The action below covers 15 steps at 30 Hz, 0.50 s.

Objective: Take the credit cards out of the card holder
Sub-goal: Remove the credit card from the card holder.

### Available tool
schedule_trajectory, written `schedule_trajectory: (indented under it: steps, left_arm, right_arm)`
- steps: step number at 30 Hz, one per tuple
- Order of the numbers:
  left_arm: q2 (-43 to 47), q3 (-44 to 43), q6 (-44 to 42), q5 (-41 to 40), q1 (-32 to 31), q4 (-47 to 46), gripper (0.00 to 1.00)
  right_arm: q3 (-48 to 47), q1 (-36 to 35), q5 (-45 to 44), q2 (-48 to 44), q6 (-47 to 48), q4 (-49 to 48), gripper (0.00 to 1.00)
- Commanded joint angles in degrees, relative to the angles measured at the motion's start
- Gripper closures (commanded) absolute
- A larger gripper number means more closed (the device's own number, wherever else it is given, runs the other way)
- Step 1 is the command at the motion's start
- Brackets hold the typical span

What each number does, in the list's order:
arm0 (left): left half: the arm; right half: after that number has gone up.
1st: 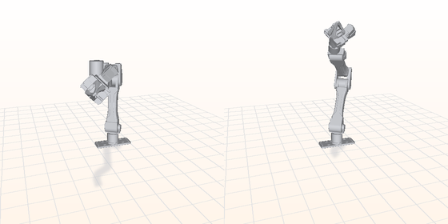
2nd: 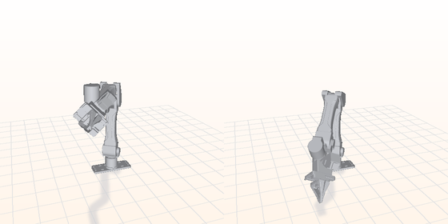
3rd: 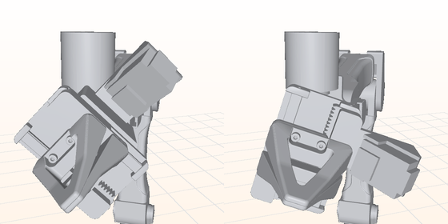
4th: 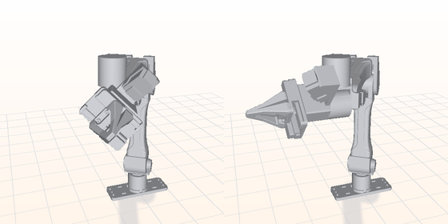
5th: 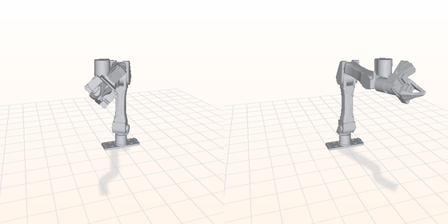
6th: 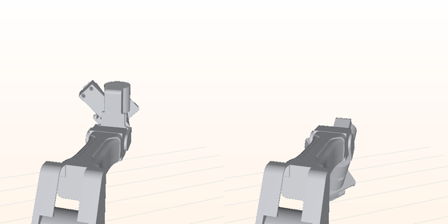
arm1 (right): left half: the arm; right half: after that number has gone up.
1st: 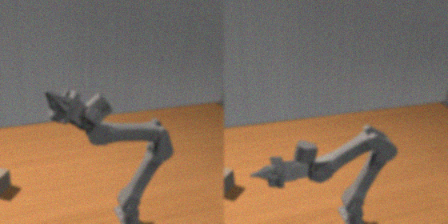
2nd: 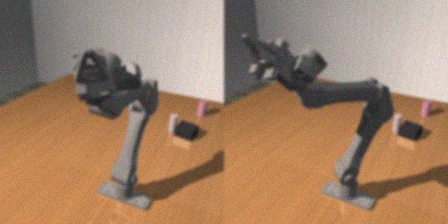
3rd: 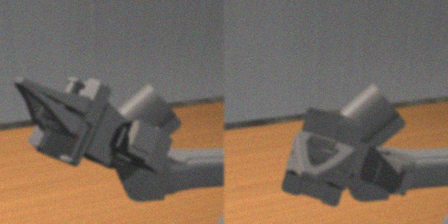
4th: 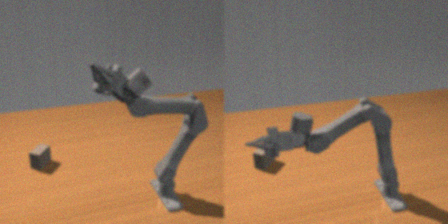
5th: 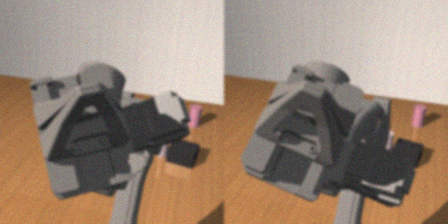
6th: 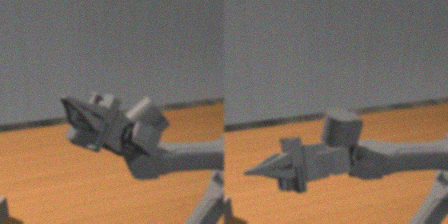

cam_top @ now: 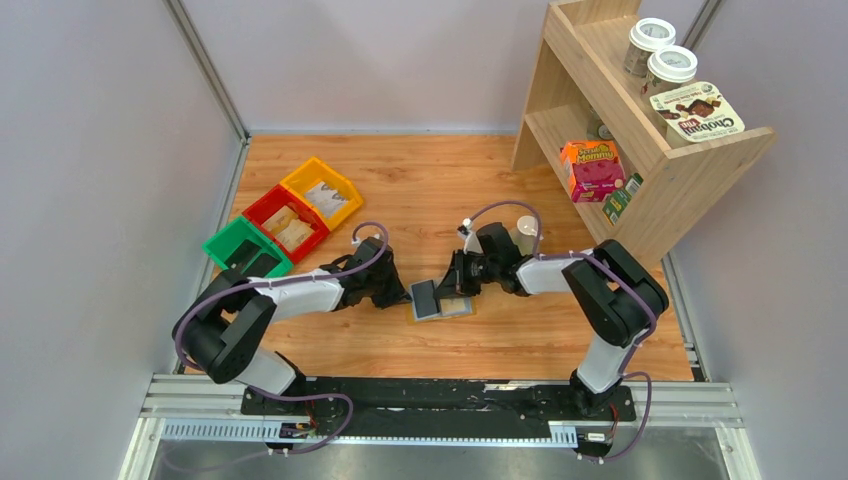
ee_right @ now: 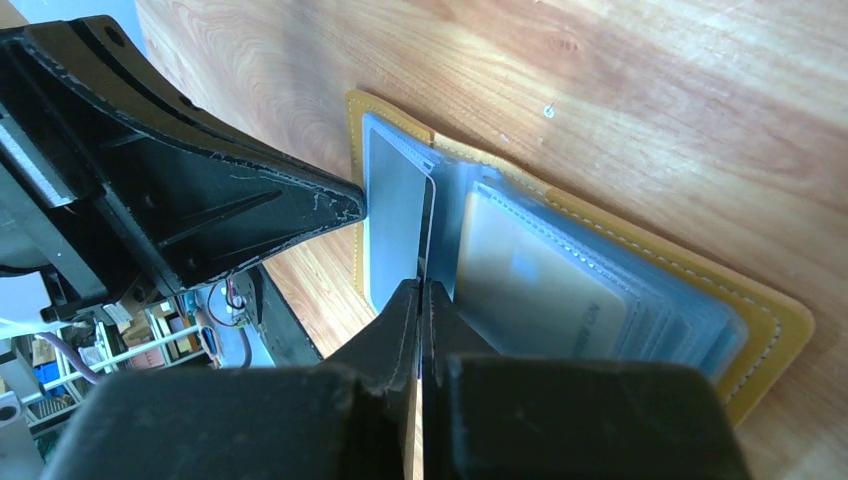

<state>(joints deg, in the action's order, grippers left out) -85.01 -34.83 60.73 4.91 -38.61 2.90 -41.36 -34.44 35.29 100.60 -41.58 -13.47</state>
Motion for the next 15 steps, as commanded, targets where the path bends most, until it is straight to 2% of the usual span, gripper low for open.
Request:
schedule_trajectory:
  steps: [1,10,15]
  left_arm:
    - [-3.1,2.0,-1.1,-2.6,-0.3,4.9,1.0]
    - [-3.8,1.8,-1.2,-2.4,-0.3,4.6,1.0]
    - [-3.9,1.6,-1.2,-2.4,-0.3,4.5,1.0]
  right_arm:
    - [0.4,0.3,2.5,-3.2,1.4,-0.5,0.99]
    - [1.6,1.8,3.0,-4.2,1.9,-0.5,1.0]
    - [1.7,2.9,0.5,-6.5,4.4,3.6,1.0]
